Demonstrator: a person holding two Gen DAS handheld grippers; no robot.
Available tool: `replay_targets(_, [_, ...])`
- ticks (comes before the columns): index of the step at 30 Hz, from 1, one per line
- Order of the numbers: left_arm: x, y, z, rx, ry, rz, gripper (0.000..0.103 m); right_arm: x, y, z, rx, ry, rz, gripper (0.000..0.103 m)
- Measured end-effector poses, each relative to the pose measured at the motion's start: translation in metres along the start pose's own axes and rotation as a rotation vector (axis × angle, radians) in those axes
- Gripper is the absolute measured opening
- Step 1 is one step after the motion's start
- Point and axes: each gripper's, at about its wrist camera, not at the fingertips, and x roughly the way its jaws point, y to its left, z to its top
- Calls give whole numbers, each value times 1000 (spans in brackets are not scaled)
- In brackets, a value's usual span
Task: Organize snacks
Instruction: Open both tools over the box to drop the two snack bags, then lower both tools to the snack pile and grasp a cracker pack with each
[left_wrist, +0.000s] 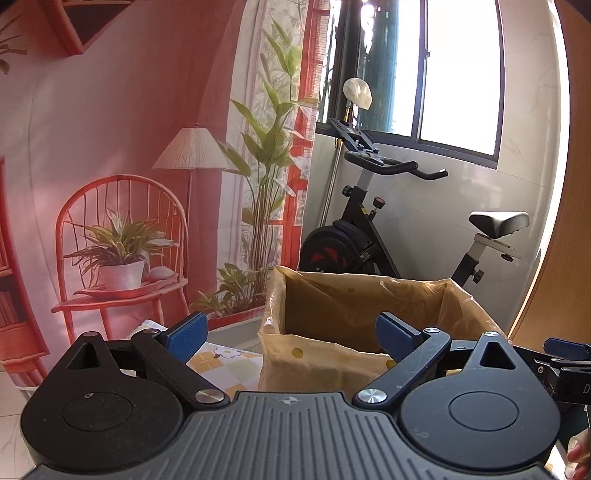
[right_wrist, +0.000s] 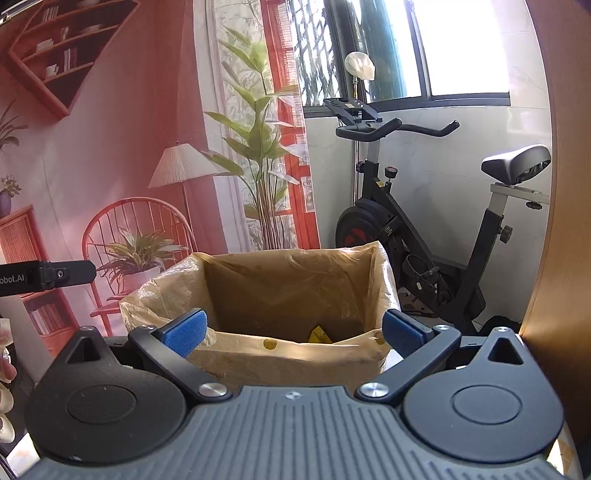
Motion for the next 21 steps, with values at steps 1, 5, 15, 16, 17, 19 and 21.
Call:
replay_targets(1, [-3,2,-2,3,-3,-5,99,-3,0,-3,11,-3,3,103])
replay_targets(5, [-14,8,-12,15,-4,-22,98,-17,-2,-17,42,-21,8,103])
replay_targets(15, [-35,26,-47,-32,19,-13,98,-44,-4,-54,48,-53,-9,103])
replay_targets(16, [-36,27,-51,-41,24,-14,98,-46,-4,-59,44,-55,-11,103])
replay_targets(17, [-38,28,-56,-45,28,-16,97,-48,-3,-62,39,-57,-11,103])
replay_targets(19, [-41,28,-65,-40,33,-21,97,-51,-2,-71,31,-58,-12,103])
replay_targets(21, [-44,27,-72,-30,36,-22,97,-54,-2,-79,34,-62,-5,103])
